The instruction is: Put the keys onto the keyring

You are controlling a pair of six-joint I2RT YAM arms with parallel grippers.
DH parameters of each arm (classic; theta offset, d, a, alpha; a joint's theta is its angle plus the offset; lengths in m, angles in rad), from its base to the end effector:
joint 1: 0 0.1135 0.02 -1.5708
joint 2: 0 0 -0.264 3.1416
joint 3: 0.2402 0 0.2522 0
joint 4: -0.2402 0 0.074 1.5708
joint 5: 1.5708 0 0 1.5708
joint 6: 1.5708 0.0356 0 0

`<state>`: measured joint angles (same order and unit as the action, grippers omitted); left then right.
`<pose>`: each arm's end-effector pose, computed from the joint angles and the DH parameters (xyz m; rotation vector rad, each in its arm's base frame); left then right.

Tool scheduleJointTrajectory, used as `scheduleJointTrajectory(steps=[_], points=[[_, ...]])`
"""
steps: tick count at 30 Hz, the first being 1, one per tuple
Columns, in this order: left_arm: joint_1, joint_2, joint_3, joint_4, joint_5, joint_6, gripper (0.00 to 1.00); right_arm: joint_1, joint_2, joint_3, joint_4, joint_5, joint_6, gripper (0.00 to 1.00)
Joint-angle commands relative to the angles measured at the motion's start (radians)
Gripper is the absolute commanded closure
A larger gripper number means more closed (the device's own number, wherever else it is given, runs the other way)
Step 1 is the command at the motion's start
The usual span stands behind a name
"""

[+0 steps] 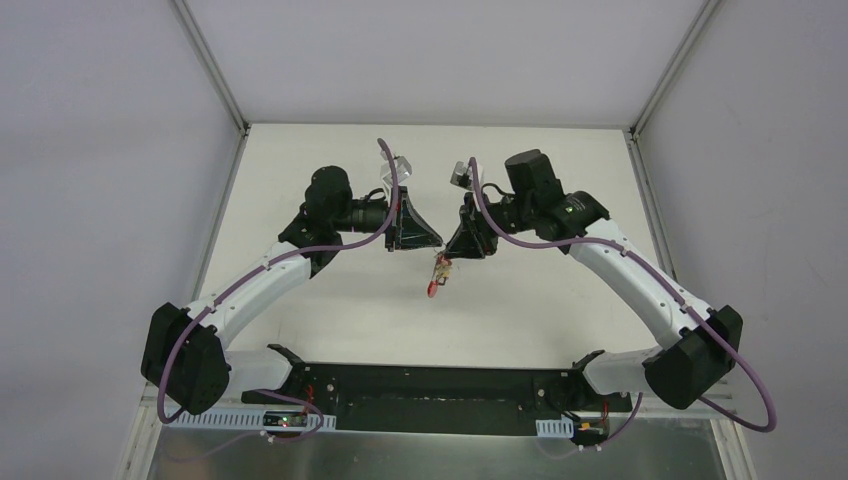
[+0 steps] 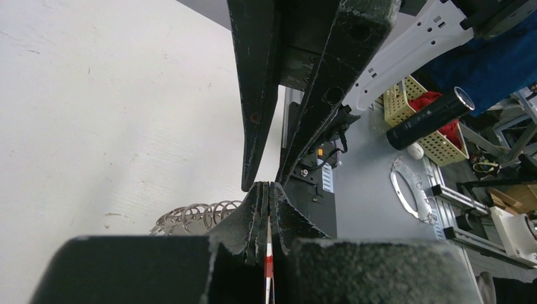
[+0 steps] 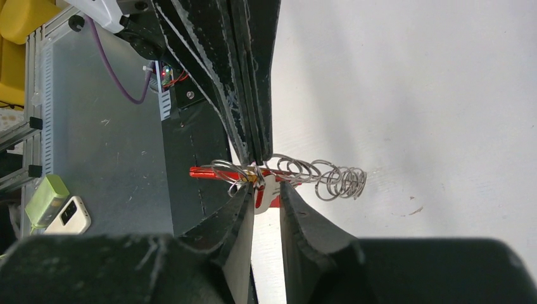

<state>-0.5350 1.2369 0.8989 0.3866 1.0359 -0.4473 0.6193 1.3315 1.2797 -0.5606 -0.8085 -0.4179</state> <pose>0.2223 -0.1673 0.3428 0.9754 1.4791 -1.5168 0.2178 0.1869 0.3605 -1.4303 1.5749 0.9924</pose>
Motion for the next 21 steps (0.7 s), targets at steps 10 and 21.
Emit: scheduleJointTrajectory(steps=[10,21], points=[[0.005,-0.016,0.013,0.101,0.038,-0.037,1.0,-0.006,-0.029,0.039,0.038,0.002,0.017,0.79],[0.004,-0.015,0.007,0.104,0.038,-0.034,1.0,-0.007,-0.017,0.053,0.042,-0.038,0.031,0.82]])
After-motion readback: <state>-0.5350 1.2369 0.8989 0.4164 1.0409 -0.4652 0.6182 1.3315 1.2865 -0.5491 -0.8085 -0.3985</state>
